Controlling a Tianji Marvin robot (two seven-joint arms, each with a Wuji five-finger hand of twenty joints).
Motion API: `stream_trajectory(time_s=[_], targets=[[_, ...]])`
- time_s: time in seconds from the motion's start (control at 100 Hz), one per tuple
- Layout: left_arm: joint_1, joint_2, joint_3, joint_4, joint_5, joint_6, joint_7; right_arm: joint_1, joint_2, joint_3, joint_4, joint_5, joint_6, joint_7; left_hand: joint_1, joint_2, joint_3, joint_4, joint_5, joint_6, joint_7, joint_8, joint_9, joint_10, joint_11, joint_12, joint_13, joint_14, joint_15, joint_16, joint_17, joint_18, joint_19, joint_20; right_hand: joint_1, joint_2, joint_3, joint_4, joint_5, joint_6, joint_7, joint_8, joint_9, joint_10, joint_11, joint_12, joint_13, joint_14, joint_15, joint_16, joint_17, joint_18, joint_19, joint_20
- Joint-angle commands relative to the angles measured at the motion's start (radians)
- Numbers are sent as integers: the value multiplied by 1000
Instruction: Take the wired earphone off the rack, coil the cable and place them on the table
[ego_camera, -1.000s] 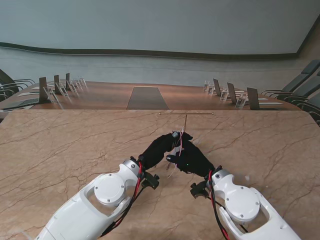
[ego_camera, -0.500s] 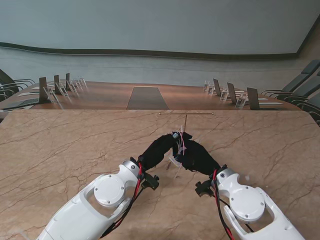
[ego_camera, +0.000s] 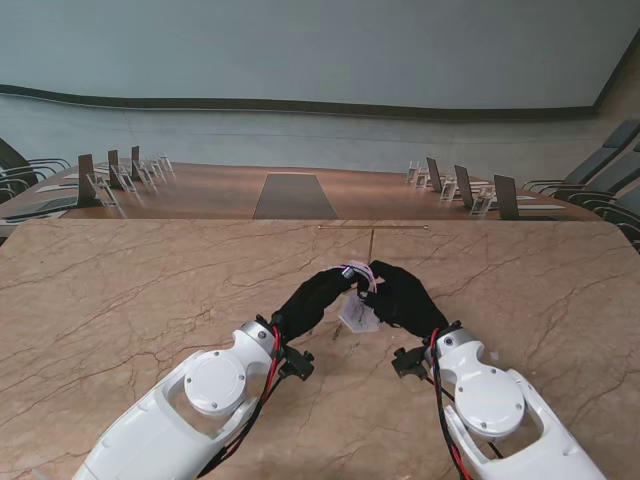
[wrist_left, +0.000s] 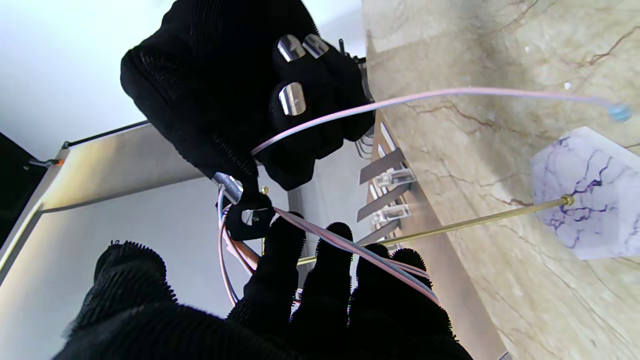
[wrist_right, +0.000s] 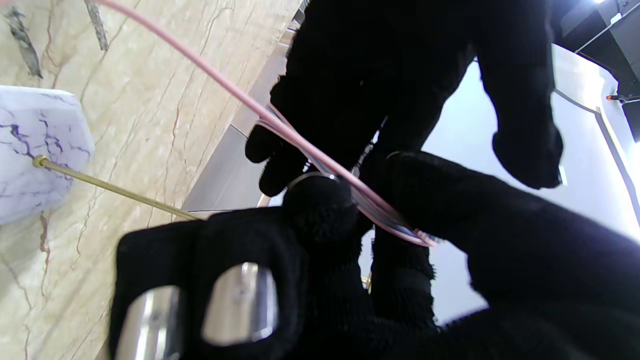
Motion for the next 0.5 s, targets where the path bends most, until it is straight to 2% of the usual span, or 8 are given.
stream_trajectory(time_s=[0.0, 0.03, 0.06, 0.12, 0.14, 0.19, 0.49], targets=[[14, 7, -4, 9, 2, 15, 8, 8, -7, 5, -14, -5, -4, -9, 17, -16, 5, 29, 2, 8, 14, -21, -31, -14, -8, -27, -48, 28, -9, -17, -34, 40, -78, -35, -9, -38, 51, 37, 23, -135, 58, 27, 104, 74, 73, 13, 11, 81, 146, 34, 80, -201, 236, -3], [15, 6, -5, 9, 3, 16, 10, 8, -8, 4, -16, -8, -4, -14, 17, -15, 4, 29, 6, 9, 15, -22, -29, -4, -7, -28, -46, 30, -7, -17, -32, 41, -79, -36, -8, -39, 52, 38, 25, -134, 59, 29, 105, 74, 73, 13, 11, 81, 146, 34, 80, -200, 236, -3], [15, 6, -5, 8, 3, 17, 10, 8, -8, 3, -19, -12, -1, -16, 17, -14, 4, 29, 2, 5, 13, -24, -29, -27, -7, -29, -48, 27, -7, -18, -33, 39, -79, -35, -9, -44, 55, 40, 28, -133, 58, 30, 107, 74, 73, 13, 11, 82, 146, 34, 80, -200, 236, -2], [15, 5, -5, 7, 0, 17, 12, 7, -6, 2, -21, -18, 5, -10, 18, -16, 4, 29, 1, 1, 12, -25, -29, -33, -4, -28, -47, 27, -6, -19, -33, 39, -79, -35, -10, -39, 54, 39, 26, -134, 57, 32, 106, 73, 73, 12, 11, 82, 146, 35, 80, -202, 236, -2], [15, 5, -5, 8, -1, 16, 13, 6, -6, 0, -22, -20, 9, -10, 18, -16, 4, 29, 2, 1, 12, -25, -32, -19, -4, -29, -47, 27, -5, -19, -32, 39, -78, -34, -10, -40, 55, 40, 27, -135, 57, 33, 106, 73, 73, 12, 11, 82, 146, 35, 80, -202, 236, -2], [13, 5, -4, 8, -3, 13, 12, 4, -7, -5, -22, -21, 20, -12, 16, -14, 3, 29, -2, -2, 11, -27, -32, -33, -2, -29, -48, 26, -5, -20, -33, 39, -77, -33, -9, -40, 56, 41, 28, -135, 56, 33, 106, 73, 73, 12, 11, 82, 146, 35, 80, -202, 236, -2], [5, 0, 5, -7, -26, 11, 16, 1, -17, -79, -3, -65, 118, -53, 20, -16, 5, 29, -22, -36, 23, -23, -43, -40, 5, -27, -53, 22, -5, -22, -34, 36, -86, -36, -5, -51, 65, 47, 39, -126, 57, 36, 111, 84, 73, 11, 10, 93, 144, 34, 79, -188, 236, -1]])
